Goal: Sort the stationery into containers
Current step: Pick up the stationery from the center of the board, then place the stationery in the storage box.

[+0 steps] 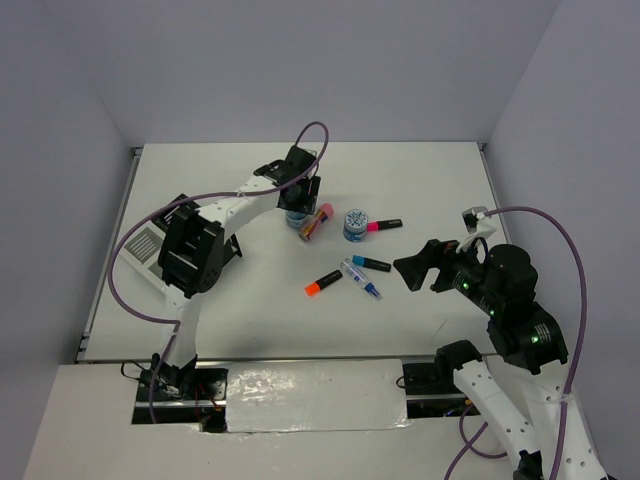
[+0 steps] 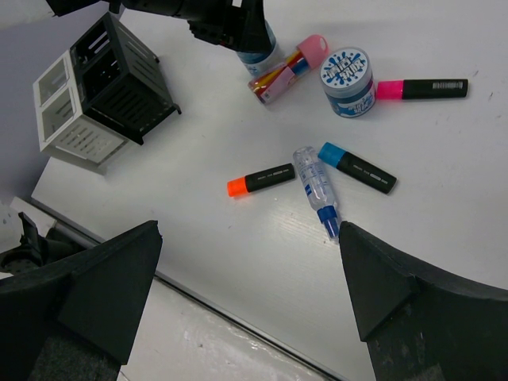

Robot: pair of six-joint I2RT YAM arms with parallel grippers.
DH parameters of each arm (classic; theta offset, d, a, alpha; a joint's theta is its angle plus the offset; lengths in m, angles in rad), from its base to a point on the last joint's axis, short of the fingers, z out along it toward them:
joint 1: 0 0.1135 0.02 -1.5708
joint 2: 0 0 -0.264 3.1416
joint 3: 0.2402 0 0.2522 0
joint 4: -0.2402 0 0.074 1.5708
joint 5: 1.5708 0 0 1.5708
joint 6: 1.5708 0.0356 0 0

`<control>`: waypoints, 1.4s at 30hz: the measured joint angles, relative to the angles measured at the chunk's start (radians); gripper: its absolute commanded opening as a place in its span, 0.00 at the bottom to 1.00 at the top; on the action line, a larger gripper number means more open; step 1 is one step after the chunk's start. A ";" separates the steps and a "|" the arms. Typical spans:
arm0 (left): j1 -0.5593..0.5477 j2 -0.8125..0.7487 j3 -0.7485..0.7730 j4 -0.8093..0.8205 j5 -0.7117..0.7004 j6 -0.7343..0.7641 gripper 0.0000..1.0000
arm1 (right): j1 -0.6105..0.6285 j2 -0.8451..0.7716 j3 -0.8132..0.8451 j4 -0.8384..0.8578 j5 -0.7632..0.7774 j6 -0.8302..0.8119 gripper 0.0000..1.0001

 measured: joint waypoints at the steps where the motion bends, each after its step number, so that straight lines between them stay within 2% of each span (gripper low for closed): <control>1: 0.000 0.000 0.003 0.000 -0.002 0.000 0.00 | 0.000 0.000 0.000 0.000 0.000 0.000 1.00; 23: 0.002 -0.042 0.010 -0.043 -0.080 -0.006 0.00 | 0.000 0.000 0.000 0.000 -0.001 0.000 1.00; 30: 0.016 -0.137 0.031 -0.073 -0.103 -0.015 0.00 | 0.000 0.000 0.000 0.000 -0.002 0.000 1.00; 35: 0.043 -0.233 0.037 -0.146 -0.172 -0.089 0.00 | 0.000 0.000 0.000 0.001 -0.006 0.000 1.00; 39: 0.126 -0.362 0.023 -0.231 -0.208 -0.176 0.00 | 0.000 0.003 0.000 0.014 -0.016 0.002 1.00; 42: 0.233 -0.507 -0.041 -0.262 -0.228 -0.230 0.00 | 0.000 0.005 -0.010 0.037 -0.028 0.006 1.00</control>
